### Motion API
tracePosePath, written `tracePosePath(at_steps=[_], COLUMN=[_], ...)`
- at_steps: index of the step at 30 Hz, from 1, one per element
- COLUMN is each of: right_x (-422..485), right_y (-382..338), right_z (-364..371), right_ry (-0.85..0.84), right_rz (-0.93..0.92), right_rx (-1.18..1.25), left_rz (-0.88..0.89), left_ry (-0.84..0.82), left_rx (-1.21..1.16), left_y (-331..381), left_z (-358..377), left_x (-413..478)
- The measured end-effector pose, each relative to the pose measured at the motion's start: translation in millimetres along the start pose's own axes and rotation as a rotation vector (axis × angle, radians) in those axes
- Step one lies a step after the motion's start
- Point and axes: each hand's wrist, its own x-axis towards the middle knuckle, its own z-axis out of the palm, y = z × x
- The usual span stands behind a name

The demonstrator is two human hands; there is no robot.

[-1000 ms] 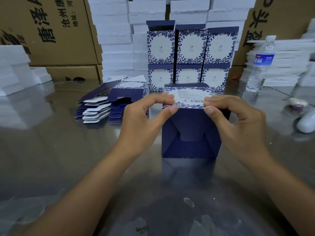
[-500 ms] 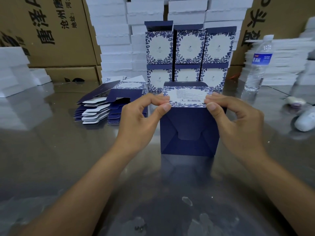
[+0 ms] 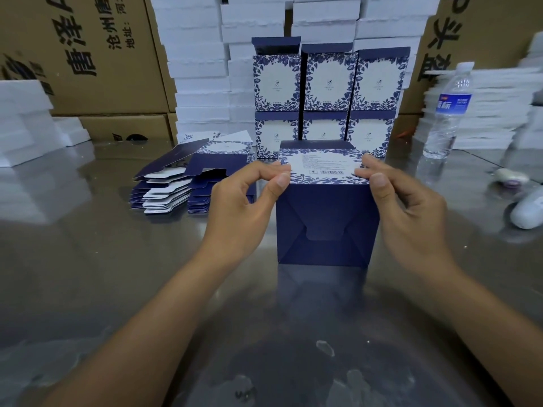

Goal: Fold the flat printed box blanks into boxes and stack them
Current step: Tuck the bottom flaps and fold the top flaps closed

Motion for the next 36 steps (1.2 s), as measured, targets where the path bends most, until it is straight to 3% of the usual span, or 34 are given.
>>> tracePosePath(at_steps=[8,13,17,20,25,30,36], right_x=[1,1,-6,-11,-10,-11,-9], right_y=[-1,-1,-2,-4,-3,-3,-1], right_z=[2,3,3,3,2,3,6], right_ry=[-0.039,-0.042,-0.205,-0.283,-0.243,-0.216,-0.071], right_rz=[0.161,0.147,0.148,0.144,0.063,-0.004,-0.106], right_rx=[0.103,0.123,-0.006,-0.144,-0.207,-0.217,-0.232], left_rz=[-0.006,-0.028,-0.031,-0.154,-0.232,-0.194,-0.147], left_ry=[-0.002,-0.014,-0.023,-0.134,-0.319,-0.239,-0.122], left_rx=[-0.015,-0.053,-0.054,-0.102,-0.186,-0.139,-0.071], left_y=[2,-1,-8,-15,-19,-13,-4], left_z=[0,-1,2,5,10,14,19], left_x=[0,1,-3,-8,-15,-17,-19])
